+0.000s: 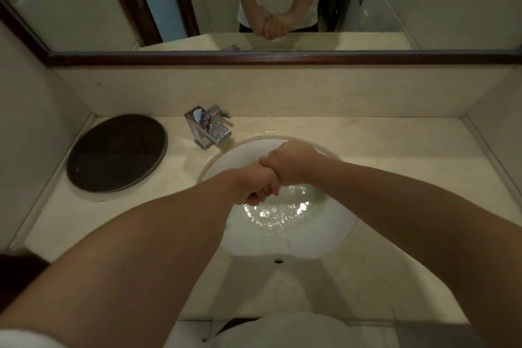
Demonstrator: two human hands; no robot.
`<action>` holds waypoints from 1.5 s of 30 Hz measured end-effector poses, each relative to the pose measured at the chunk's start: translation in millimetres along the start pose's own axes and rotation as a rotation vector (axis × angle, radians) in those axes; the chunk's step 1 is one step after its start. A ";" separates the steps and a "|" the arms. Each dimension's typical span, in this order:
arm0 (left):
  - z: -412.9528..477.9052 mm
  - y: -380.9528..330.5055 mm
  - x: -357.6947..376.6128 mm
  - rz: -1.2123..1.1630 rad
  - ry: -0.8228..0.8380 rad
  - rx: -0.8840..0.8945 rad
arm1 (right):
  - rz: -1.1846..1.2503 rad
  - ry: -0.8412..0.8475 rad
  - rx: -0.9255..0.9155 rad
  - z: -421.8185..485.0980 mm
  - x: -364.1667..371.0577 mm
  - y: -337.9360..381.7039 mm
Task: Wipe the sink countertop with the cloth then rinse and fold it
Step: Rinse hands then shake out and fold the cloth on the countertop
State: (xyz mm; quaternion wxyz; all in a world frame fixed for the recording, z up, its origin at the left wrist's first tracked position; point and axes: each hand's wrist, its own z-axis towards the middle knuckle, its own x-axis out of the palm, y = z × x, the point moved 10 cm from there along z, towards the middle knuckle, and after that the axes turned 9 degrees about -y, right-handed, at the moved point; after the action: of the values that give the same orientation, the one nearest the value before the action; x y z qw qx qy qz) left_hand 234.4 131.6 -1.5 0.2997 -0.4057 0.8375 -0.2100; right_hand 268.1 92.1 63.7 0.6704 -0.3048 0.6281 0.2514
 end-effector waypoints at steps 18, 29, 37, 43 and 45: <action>0.8 31.7 20.2 0.155 0.163 -0.143 | 0.074 0.219 0.087 -17.8 21.4 18.1; 14.8 23.7 34.7 0.086 0.072 0.081 | 0.016 0.121 0.079 -21.7 36.5 2.0; 6.7 27.6 -11.7 -0.175 -0.007 0.152 | 0.494 -0.063 0.407 -35.5 35.1 -17.8; -18.9 13.4 -58.9 -0.120 -0.169 0.287 | 0.756 -0.194 0.493 -29.0 16.2 -6.5; -30.7 7.3 -68.8 -0.272 -0.148 0.295 | 0.738 -0.305 0.511 -26.7 0.7 -1.8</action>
State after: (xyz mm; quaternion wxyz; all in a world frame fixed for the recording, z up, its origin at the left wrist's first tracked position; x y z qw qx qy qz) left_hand 243.5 194.6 39.6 0.3857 -0.4811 0.7108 -0.3385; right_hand 251.0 71.5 62.5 0.6744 0.1539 0.6304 0.3522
